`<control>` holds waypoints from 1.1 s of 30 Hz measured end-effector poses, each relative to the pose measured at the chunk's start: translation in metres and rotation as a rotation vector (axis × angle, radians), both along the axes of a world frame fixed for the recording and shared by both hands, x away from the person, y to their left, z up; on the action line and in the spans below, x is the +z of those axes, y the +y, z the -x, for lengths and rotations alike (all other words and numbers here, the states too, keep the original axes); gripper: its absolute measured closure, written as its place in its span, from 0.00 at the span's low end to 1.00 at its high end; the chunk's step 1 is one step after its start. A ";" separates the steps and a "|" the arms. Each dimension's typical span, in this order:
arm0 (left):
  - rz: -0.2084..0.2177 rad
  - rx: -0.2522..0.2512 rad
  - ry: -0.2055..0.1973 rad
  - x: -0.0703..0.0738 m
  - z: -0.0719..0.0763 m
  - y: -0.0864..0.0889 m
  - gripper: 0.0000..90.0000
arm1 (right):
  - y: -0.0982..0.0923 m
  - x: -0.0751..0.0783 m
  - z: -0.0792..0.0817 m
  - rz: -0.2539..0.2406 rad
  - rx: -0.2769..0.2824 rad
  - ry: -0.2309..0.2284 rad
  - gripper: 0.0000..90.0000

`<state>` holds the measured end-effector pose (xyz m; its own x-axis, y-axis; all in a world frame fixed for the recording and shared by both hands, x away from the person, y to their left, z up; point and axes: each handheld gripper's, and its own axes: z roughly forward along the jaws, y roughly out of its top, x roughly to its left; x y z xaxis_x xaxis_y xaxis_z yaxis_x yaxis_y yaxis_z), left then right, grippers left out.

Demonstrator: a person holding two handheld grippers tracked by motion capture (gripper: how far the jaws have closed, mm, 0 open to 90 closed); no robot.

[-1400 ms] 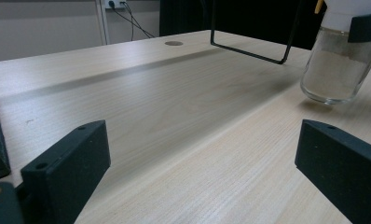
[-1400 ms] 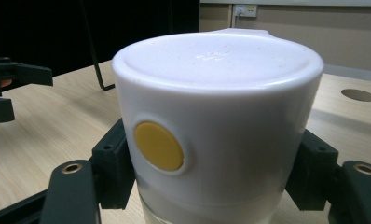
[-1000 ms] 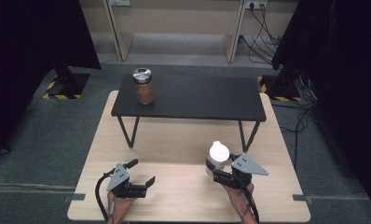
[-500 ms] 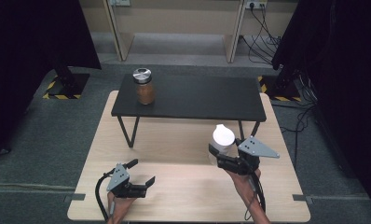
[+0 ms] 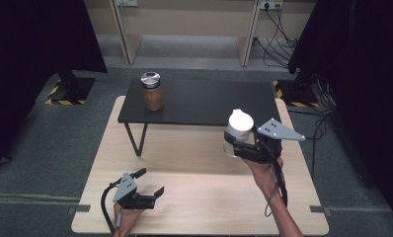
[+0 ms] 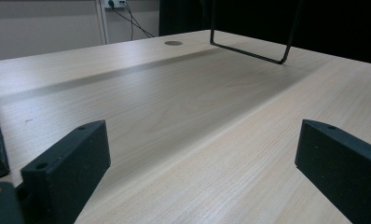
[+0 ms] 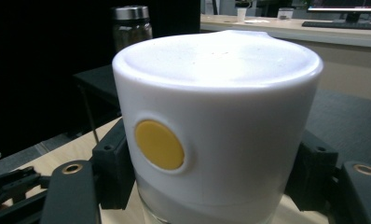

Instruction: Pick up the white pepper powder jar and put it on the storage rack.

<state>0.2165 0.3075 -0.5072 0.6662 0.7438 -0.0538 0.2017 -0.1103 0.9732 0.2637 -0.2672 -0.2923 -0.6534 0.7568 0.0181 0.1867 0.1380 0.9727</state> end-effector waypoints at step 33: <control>0.001 0.001 0.003 0.000 0.000 0.000 0.03 | 0.023 0.042 -0.064 -0.012 -0.247 0.034 0.34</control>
<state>0.2167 0.3076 -0.5071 0.6655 0.7443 -0.0565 0.2042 -0.1088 0.9729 0.3274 -0.2438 -0.2499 -0.4477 0.8930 0.0469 0.2462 0.0726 0.9665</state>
